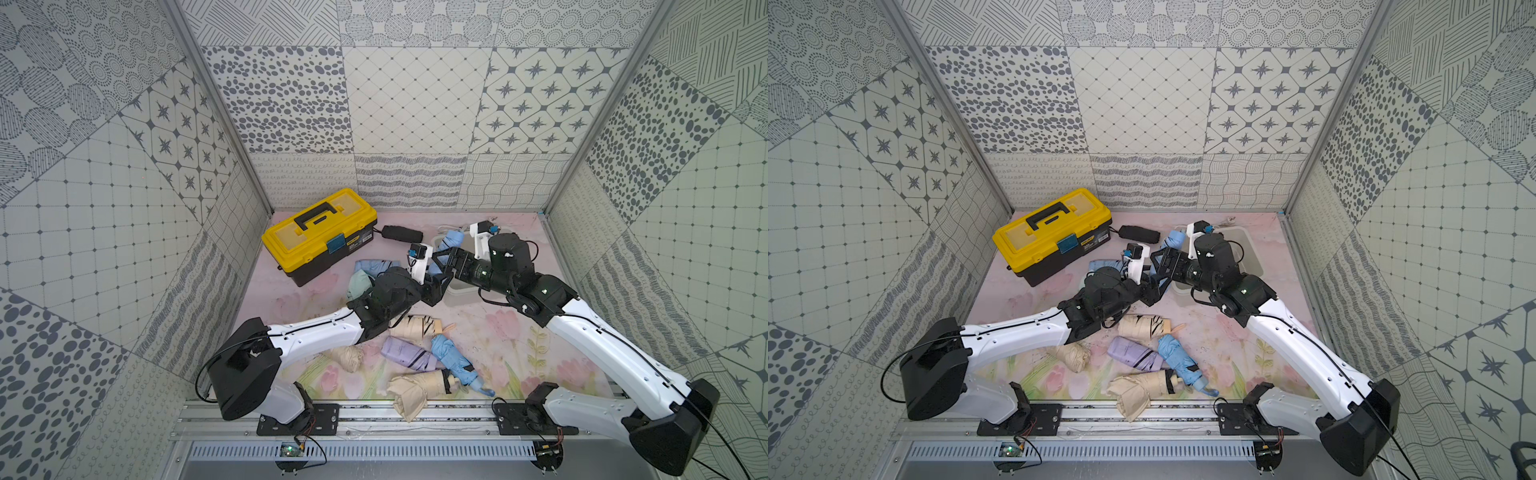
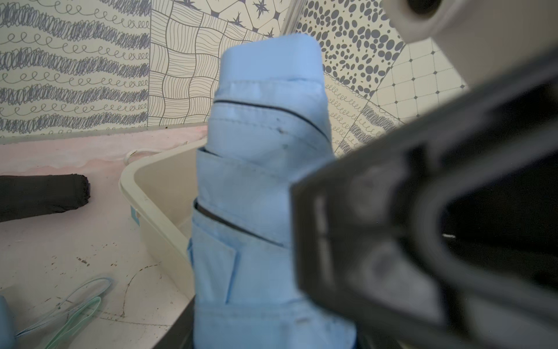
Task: Put the umbrella into the storage box
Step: Place the umbrella in the storage box.
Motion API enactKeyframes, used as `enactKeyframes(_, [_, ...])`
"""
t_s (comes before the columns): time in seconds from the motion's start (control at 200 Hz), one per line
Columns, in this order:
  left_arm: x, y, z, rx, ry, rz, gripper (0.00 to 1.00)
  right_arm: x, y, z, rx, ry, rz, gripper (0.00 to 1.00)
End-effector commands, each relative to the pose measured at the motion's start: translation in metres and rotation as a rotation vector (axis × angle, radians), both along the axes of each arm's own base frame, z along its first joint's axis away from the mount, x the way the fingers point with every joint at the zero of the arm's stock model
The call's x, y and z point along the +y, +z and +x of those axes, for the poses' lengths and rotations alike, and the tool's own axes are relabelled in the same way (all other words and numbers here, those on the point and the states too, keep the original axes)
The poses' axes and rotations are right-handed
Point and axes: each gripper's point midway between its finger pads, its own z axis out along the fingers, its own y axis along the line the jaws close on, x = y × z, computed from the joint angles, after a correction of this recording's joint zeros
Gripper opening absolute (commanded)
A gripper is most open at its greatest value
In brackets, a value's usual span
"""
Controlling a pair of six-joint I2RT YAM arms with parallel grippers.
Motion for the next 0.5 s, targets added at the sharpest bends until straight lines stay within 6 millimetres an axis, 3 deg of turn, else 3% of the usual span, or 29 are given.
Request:
enactKeyframes(0.0, [-0.005,0.056,0.002,-0.206,0.007,-0.100,0.41,0.004,0.014,0.016,-0.052,-0.043,0.020,0.84])
enactKeyframes(0.33, [-0.008,0.054,0.008,-0.221,0.015,-0.027,0.42,0.008,0.000,0.035,-0.032,-0.075,-0.018,0.60])
enactKeyframes(0.49, [-0.010,0.048,0.008,-0.206,0.004,0.009,0.57,0.014,-0.001,0.045,-0.026,-0.065,0.005,0.40])
